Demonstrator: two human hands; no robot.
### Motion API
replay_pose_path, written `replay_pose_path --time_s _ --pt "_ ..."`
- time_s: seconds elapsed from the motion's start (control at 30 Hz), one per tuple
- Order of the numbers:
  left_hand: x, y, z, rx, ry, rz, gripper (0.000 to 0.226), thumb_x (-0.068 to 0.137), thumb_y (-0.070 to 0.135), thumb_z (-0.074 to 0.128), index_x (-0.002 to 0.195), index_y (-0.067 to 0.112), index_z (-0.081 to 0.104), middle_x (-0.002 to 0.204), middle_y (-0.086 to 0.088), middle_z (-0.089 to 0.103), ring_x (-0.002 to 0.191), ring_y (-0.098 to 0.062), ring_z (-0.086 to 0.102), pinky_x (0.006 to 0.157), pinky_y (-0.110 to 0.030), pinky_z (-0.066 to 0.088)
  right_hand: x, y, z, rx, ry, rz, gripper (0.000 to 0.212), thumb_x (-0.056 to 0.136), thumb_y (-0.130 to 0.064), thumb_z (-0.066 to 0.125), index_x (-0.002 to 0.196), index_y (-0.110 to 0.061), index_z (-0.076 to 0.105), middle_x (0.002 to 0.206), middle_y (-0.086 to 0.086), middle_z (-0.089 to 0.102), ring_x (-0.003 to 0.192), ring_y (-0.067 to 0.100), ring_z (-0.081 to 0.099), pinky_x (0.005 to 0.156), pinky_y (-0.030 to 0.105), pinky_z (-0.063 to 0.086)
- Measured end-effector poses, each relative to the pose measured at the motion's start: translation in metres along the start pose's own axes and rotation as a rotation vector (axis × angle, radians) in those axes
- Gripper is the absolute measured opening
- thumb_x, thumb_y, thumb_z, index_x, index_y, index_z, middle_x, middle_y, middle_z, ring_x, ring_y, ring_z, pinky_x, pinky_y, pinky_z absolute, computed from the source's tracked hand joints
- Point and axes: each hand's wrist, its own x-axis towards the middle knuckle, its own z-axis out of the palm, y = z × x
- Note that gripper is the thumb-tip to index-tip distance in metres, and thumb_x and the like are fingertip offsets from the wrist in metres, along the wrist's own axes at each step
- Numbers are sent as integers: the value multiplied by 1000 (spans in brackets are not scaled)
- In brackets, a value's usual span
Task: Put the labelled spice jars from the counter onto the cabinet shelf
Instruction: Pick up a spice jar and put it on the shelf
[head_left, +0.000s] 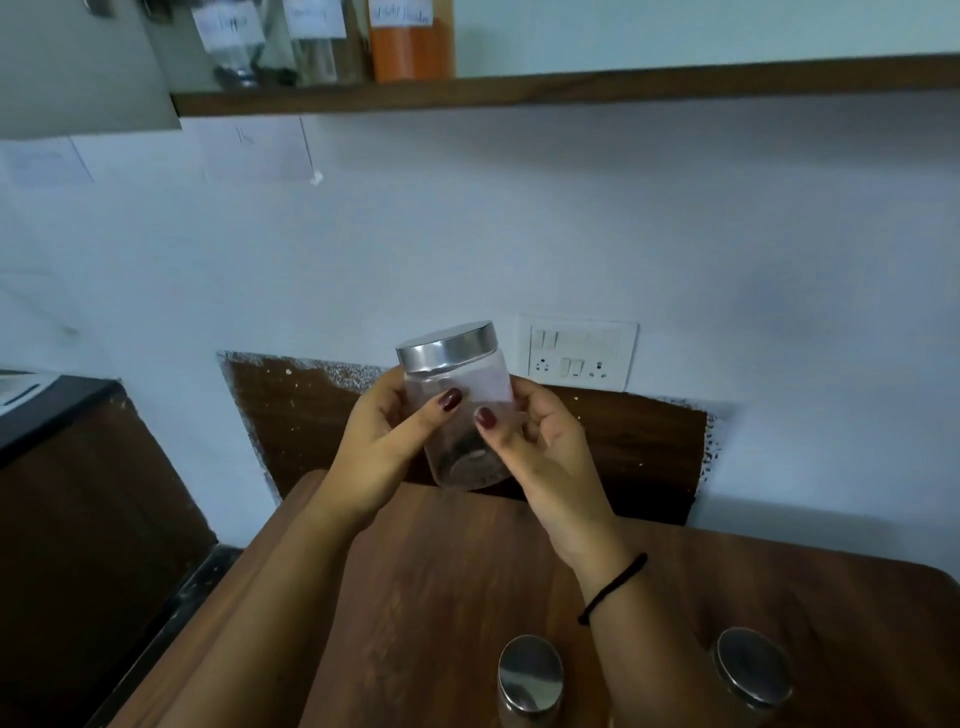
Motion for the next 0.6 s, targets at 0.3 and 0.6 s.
replay_pose_path --time_s 0.3,0.6 --pt "17 55 37 -185 47 -120 64 96 64 23 122 23 63 113 -7 74 109 -24 70 87 -40 57 8 -58 -14 153 101 -69 55 79 -53 72 123 -24 56 110 -6 71 102 14 69 80 30 59" --pt "28 84 80 -476 -56 -129 73 95 65 14 121 20 66 118 -17 70 110 -33 67 94 -43 53 11 -99 -21 107 158 -186 43 87 -69 46 104 -32 58 101 -11 65 91 -1 66 71 16 54"
